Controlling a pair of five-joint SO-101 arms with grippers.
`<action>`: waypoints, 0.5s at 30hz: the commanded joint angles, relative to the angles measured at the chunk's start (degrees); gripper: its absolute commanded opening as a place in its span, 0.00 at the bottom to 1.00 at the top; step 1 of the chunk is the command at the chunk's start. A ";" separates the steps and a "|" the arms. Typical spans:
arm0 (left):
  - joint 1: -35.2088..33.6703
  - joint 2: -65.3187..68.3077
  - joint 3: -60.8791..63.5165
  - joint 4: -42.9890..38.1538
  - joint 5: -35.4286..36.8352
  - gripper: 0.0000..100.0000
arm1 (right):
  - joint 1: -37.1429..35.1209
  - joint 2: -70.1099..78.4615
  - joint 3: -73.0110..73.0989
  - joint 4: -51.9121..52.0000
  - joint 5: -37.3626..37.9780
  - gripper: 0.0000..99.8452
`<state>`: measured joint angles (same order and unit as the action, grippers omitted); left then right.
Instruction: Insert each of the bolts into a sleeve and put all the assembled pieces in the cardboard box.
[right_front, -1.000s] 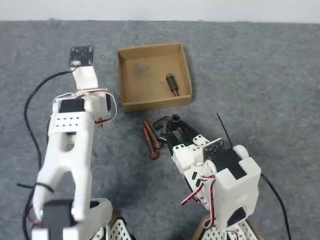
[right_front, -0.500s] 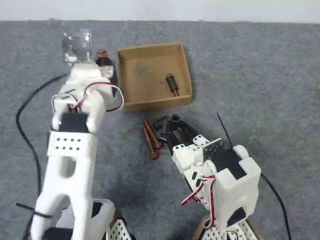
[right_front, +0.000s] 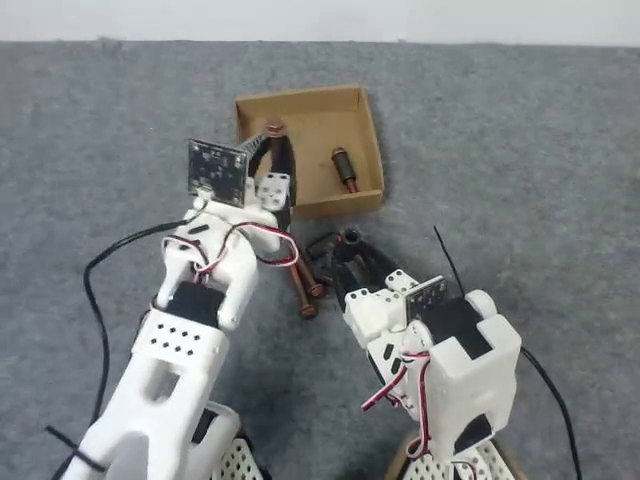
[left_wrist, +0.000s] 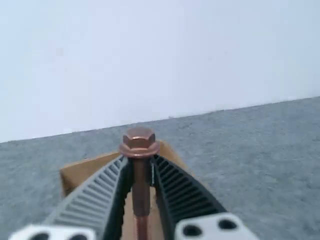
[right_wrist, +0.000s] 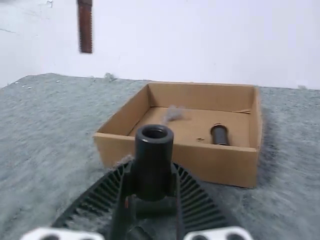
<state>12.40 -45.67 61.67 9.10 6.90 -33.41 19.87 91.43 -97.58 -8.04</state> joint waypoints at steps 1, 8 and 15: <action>2.55 -3.25 -1.36 -2.20 -0.18 0.01 | -1.63 -2.33 1.49 -1.01 2.37 0.01; 6.59 -3.34 -1.36 -2.20 -0.18 0.01 | -1.63 -2.33 1.41 -1.01 4.66 0.01; 8.62 -3.34 -1.27 -2.02 4.84 0.01 | -2.77 -2.33 1.41 -1.01 4.66 0.01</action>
<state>20.75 -45.76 61.67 8.92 7.60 -34.81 19.78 91.43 -97.58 -4.53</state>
